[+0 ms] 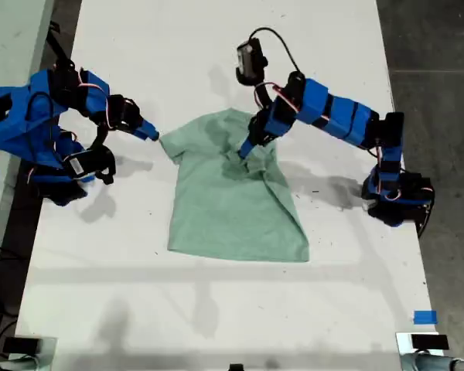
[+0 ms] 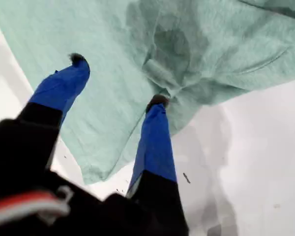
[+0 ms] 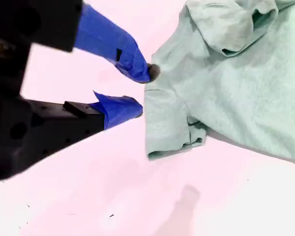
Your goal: Fold tshirt
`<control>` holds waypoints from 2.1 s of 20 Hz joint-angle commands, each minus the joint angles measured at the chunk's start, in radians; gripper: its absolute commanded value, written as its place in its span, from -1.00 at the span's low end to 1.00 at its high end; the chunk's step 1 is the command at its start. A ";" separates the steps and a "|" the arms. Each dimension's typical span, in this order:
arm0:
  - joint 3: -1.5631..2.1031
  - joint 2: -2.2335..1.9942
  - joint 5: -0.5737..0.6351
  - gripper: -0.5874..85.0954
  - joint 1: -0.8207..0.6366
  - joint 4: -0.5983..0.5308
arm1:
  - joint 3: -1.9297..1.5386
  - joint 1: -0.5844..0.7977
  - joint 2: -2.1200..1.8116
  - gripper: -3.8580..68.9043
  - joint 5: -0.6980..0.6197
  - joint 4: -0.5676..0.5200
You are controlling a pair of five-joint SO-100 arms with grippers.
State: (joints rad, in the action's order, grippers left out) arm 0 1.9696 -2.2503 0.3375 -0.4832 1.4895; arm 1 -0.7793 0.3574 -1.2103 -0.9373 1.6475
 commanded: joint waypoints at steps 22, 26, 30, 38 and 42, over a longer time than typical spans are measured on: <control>-0.015 0.411 0.204 -0.18 -0.252 -0.141 | -1.046 0.037 -1.215 0.04 0.089 -0.003; -0.012 0.575 0.218 -0.18 -0.273 -0.212 | -1.075 0.032 -1.241 0.03 0.091 -0.005; -0.012 0.692 0.235 -0.18 -0.307 -0.255 | -1.103 0.029 -1.273 0.02 0.091 -0.009; -0.077 0.919 0.279 -0.29 -0.350 -0.299 | -1.183 0.014 -1.370 0.01 0.110 -0.028; -0.087 0.953 0.273 -0.92 -0.347 -0.302 | -1.190 0.012 -1.382 0.00 0.112 -0.029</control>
State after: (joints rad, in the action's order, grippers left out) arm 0 1.8776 -1.2855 0.6121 -0.8207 1.1873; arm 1 -1.9742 0.3850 -2.5725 -0.8360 1.6567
